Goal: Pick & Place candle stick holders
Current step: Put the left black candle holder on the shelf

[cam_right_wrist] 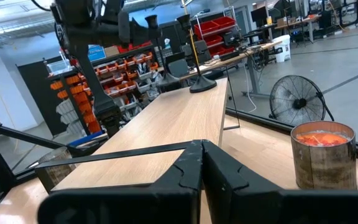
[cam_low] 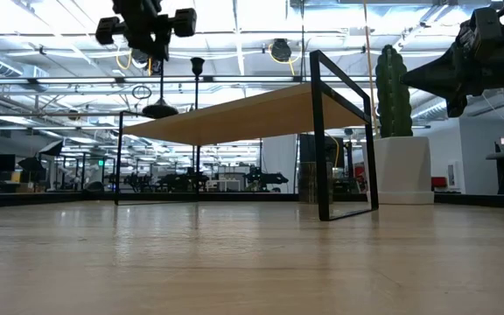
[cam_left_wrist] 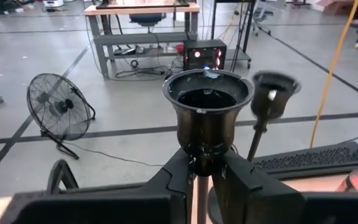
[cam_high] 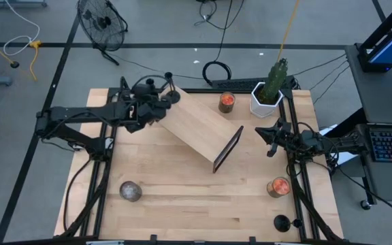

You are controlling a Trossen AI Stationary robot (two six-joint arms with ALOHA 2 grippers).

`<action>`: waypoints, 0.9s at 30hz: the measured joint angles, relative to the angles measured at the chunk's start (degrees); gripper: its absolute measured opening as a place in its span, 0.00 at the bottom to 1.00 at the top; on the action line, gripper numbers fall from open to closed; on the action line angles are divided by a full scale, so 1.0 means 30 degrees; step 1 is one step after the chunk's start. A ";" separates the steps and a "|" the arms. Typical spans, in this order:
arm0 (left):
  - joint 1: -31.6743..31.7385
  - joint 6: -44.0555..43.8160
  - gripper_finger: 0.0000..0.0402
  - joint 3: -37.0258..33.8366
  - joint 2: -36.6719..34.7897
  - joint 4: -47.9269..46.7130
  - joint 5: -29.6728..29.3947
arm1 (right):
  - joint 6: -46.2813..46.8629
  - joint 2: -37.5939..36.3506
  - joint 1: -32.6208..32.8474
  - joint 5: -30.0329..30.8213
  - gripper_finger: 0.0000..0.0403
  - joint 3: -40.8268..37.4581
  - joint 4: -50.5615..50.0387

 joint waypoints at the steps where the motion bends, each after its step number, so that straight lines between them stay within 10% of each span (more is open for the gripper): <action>1: -0.0093 -0.0386 0.12 -0.0264 0.0014 0.0031 -0.0156 | 0.0000 0.0000 0.0002 0.0007 0.01 0.0000 0.0000; 27: -0.0638 -0.2171 0.17 -0.2136 0.0013 0.1769 -0.1469 | 0.0000 0.0000 0.0004 0.0000 0.01 0.0000 0.0007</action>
